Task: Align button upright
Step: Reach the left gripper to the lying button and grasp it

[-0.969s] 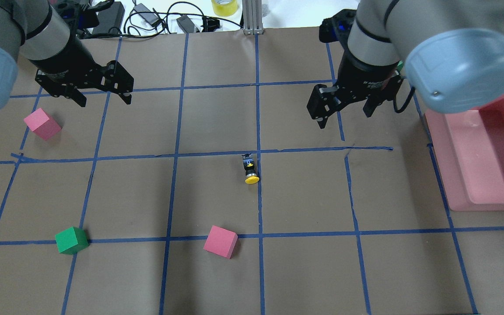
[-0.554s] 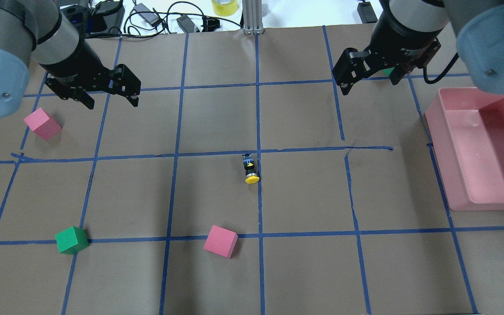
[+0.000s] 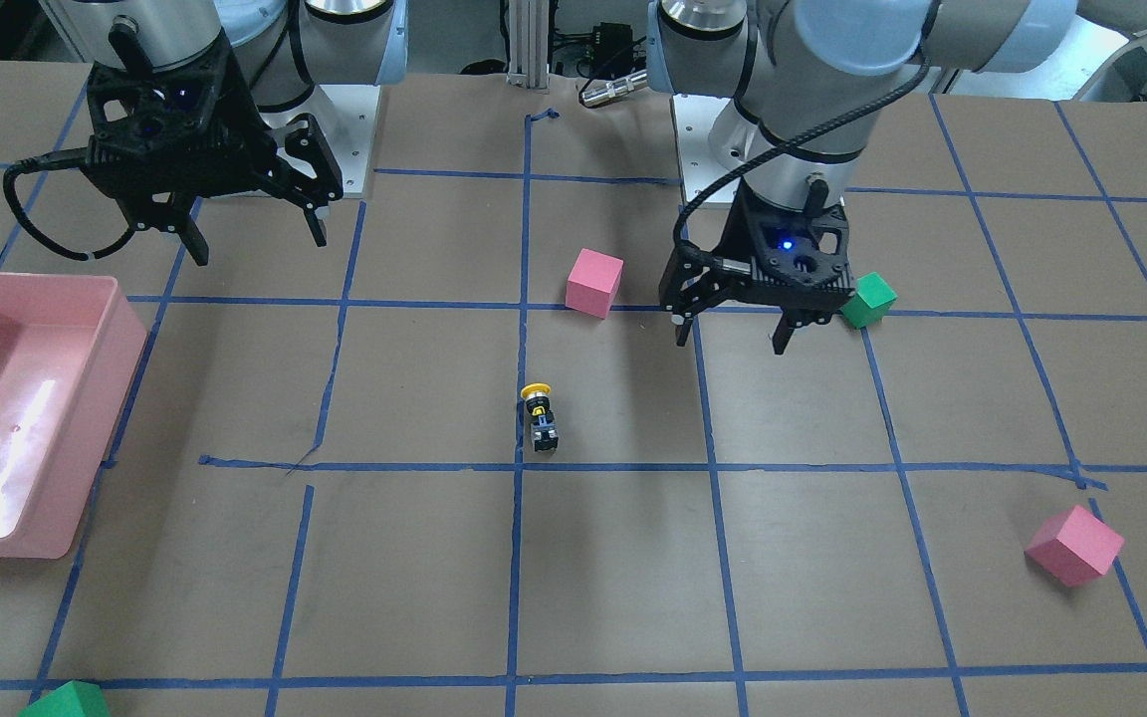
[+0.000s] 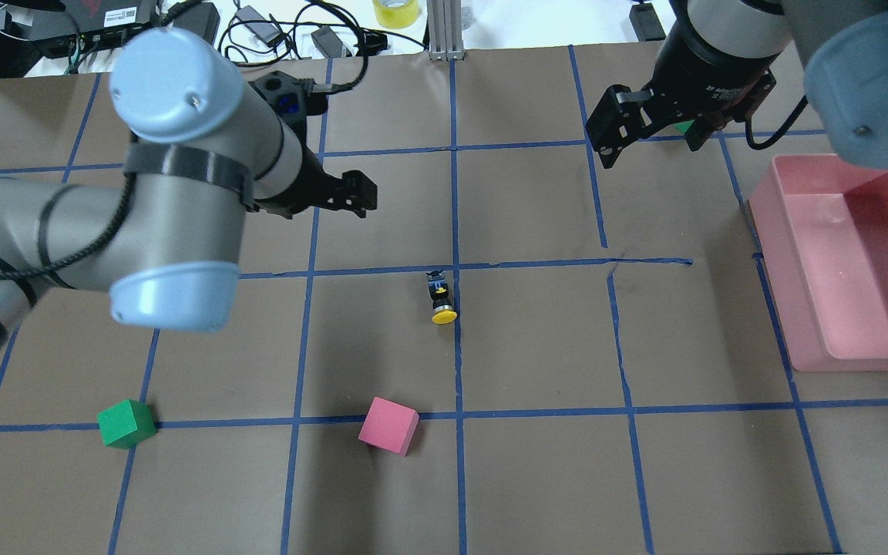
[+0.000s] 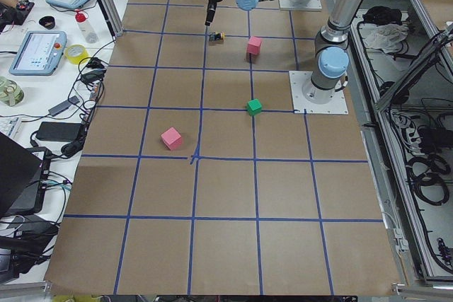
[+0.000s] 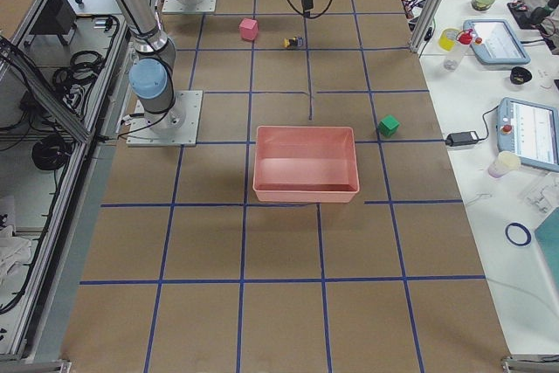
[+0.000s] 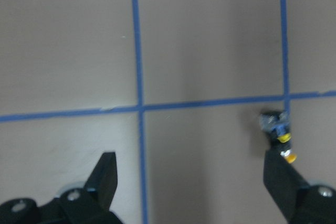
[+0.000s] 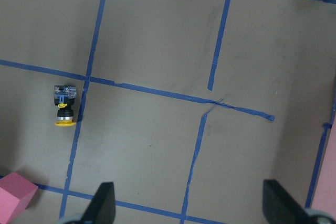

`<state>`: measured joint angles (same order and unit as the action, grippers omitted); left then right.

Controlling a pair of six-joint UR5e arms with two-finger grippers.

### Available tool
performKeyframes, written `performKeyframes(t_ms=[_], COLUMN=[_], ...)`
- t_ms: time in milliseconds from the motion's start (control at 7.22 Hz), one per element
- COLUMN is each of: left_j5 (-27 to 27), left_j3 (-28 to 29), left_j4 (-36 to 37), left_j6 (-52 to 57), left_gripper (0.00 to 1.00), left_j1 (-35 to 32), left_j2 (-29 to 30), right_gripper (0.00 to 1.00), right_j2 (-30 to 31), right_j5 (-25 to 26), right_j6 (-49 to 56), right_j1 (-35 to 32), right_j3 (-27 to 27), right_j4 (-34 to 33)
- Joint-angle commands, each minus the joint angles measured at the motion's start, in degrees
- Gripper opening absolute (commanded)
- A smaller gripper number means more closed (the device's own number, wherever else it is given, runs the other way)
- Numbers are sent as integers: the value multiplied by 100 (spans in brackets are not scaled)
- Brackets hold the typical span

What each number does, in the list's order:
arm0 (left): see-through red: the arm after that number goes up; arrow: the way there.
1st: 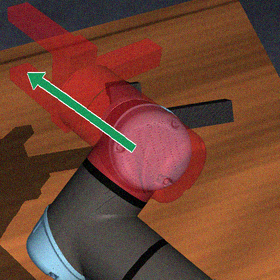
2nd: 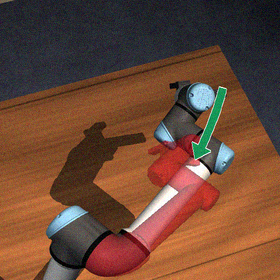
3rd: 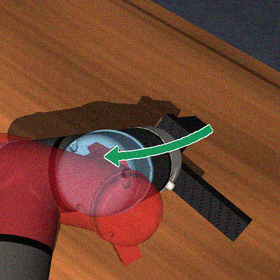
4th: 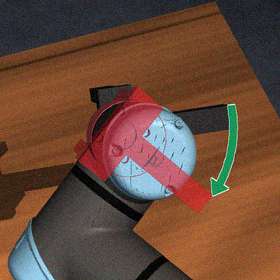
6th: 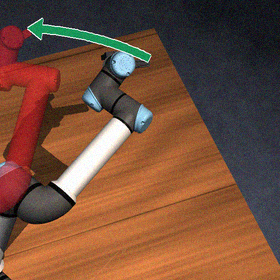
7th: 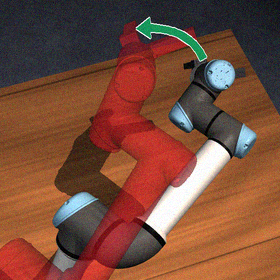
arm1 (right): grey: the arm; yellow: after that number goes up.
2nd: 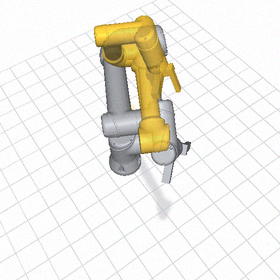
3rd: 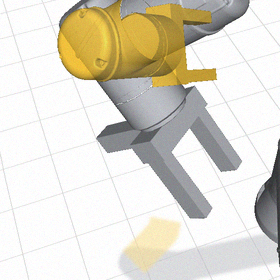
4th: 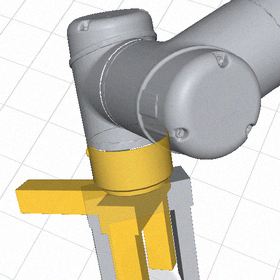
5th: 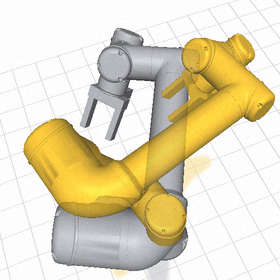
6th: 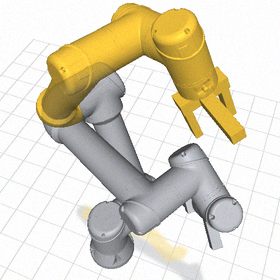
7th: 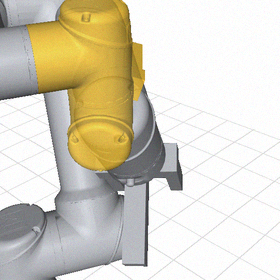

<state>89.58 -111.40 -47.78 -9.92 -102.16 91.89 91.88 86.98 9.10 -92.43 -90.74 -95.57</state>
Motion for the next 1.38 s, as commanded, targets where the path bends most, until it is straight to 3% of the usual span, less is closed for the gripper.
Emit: performKeyframes(t_ms=[0,277,1246], left_j5=[296,314,131], left_j3=[-933,-1103,-866], left_j4=[1818,2386,2993], left_j6=[-947,-1056,-1794], left_gripper=[100,100,100], left_j1=[-681,-953,-1016], left_j2=[284,758,2122], right_gripper=[100,100,100], right_j2=[-4,5,-4], right_j5=[12,55,12], right_j6=[83,92,84], right_j1=[15,15,24], right_j3=[-40,-40,-58], right_j4=[21,21,29])
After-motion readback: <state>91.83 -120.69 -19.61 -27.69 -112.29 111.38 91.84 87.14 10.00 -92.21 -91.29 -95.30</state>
